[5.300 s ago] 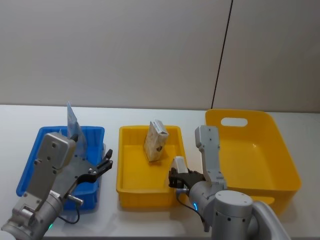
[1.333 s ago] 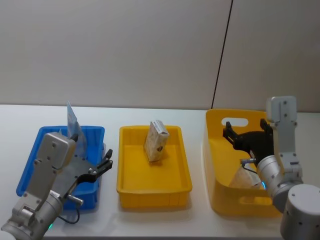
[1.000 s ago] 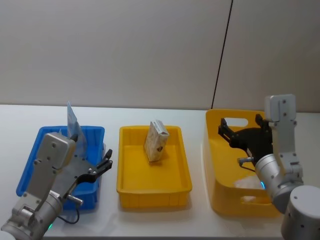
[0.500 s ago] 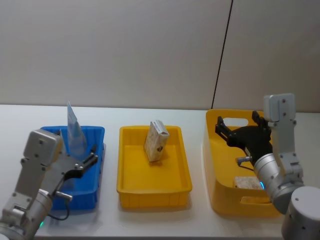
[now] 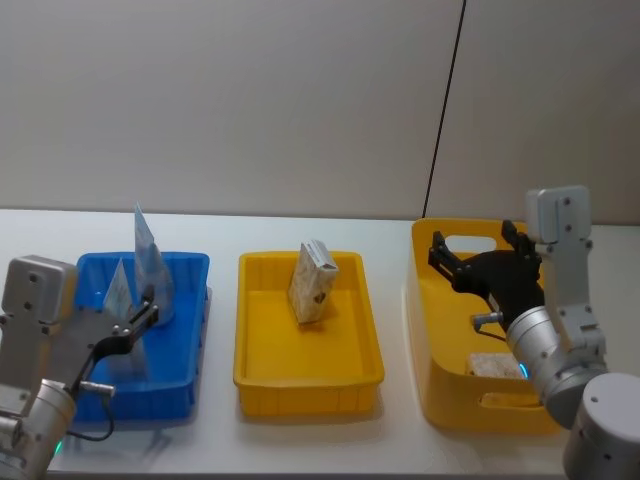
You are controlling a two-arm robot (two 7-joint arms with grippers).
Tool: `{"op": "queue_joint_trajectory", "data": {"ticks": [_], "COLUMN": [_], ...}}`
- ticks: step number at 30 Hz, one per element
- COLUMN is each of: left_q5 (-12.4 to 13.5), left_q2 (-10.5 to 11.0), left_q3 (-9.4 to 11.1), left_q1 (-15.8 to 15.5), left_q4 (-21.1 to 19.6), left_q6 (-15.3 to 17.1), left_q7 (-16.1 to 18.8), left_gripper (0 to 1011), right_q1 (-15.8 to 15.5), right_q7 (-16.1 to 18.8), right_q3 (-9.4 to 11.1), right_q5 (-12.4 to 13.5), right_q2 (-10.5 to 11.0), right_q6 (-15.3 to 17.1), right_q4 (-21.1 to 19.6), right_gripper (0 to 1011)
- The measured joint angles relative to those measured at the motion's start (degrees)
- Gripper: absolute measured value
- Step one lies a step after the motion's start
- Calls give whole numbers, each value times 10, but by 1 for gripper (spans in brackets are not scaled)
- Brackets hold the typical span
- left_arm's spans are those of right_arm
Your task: Bimanual collaborative sorting of washing and personal care products
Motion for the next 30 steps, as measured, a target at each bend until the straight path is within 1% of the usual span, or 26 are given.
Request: {"op": "queue_joint_trajectory", "data": {"ticks": [5, 13, 23, 30], "left_q5": [-12, -26, -24, -15], "left_q2": [-5, -9, -10, -12], "left_q3": [-9, -13, -12, -11], "left_q1": [0, -7, -21, -38], "left_q4": [10, 32, 63, 99], "left_q6": [5, 12, 20, 22], "left_q7": [-6, -28, -42, -49], "left_gripper": [1001, 1001, 1001, 1001], "right_q1": [0, -1, -1, -1], "right_q7": [1, 1, 2, 2], "right_q3": [0, 0, 0, 0], "right_q5": [0, 0, 0, 0], "right_q2": [0, 0, 0, 0], "right_q6": [0, -1, -1, -1], "right_q4": [0, -1, -1, -1], "right_gripper": [1004, 1004, 1004, 1004]}}
